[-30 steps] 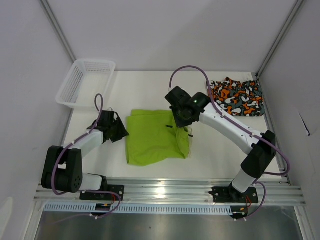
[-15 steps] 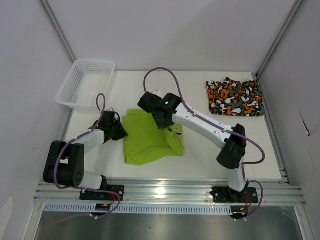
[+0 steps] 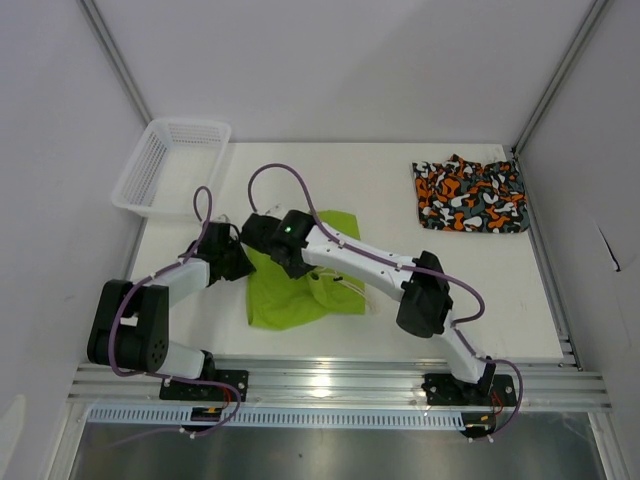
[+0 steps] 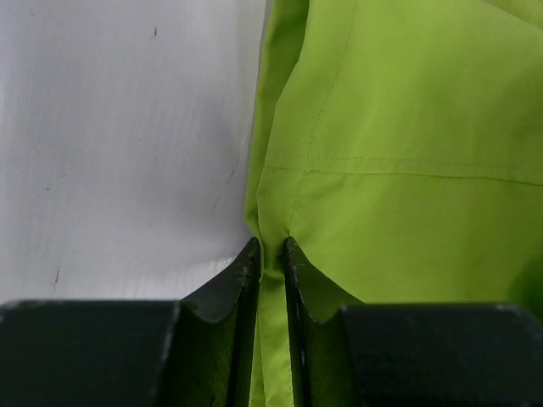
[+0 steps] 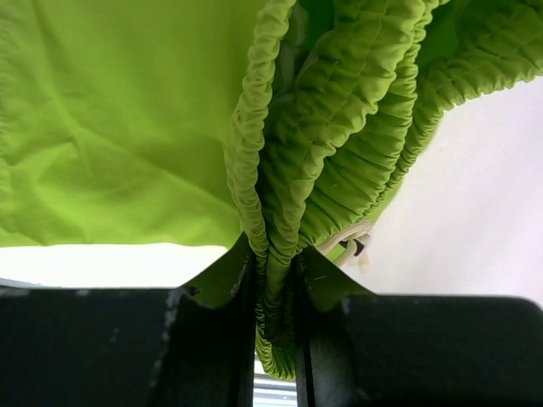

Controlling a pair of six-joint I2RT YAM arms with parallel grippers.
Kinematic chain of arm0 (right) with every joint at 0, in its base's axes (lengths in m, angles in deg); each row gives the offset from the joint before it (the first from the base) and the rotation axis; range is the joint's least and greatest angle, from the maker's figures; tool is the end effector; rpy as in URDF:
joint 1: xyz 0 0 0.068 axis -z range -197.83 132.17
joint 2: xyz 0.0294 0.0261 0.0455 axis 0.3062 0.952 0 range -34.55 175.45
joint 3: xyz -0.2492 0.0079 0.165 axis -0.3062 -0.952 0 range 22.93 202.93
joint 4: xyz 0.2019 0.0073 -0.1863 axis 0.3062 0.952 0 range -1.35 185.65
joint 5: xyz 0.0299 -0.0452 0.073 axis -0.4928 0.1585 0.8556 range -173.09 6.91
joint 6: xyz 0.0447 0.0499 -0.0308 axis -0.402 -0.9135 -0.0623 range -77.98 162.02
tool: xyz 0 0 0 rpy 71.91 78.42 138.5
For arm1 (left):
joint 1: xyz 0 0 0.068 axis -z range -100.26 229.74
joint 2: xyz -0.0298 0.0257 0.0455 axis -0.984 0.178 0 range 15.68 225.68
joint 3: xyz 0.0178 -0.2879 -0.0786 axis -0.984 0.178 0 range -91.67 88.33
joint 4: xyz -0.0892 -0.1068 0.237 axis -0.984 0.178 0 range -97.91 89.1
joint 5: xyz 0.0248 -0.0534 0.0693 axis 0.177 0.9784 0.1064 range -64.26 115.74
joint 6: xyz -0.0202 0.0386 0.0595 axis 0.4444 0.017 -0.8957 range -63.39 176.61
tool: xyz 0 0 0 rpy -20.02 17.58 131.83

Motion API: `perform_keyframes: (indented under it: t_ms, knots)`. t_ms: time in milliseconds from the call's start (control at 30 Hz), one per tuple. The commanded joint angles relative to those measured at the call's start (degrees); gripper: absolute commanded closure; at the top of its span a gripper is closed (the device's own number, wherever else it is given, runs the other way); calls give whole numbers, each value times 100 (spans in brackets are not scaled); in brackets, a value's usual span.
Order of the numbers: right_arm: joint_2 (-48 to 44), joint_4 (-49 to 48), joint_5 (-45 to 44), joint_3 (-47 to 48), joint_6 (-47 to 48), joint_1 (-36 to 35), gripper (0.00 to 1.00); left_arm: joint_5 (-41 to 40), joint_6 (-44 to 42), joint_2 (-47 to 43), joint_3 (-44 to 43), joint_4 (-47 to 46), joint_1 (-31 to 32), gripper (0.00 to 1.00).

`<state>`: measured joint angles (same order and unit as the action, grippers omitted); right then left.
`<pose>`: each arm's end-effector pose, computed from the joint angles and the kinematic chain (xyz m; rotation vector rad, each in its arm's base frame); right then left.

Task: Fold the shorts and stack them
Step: Fold the shorts

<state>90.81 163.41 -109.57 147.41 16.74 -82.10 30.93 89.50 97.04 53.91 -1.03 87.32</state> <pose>0.2334 0.4210 0.2817 -0.8057 2.5093 -0.2063 0.2739 -0.0421 0.1434 -0.5221 2.4972 -0.3969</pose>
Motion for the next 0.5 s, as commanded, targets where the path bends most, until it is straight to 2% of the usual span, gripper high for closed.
perform_keyframes:
  t_ms: [0, 233, 367, 433, 467]
  knots:
    - [277, -199, 64, 470, -65, -86, 100, 35, -159, 64, 5, -37, -37, 80]
    - [963, -286, 134, 910, -223, -77, 99, 52, -151, 46, 49, -46, -37, 82]
    - [1122, -663, 221, 911, -486, -86, 42, 70, -133, 29, 49, -46, -37, 82]
    - [808, -1424, 641, 457, -470, -103, 32, 61, -133, 29, 57, -37, -37, 82]
    - [614, -1751, 870, 210, -408, -112, 31, 78, -133, 46, 31, -28, -37, 82]
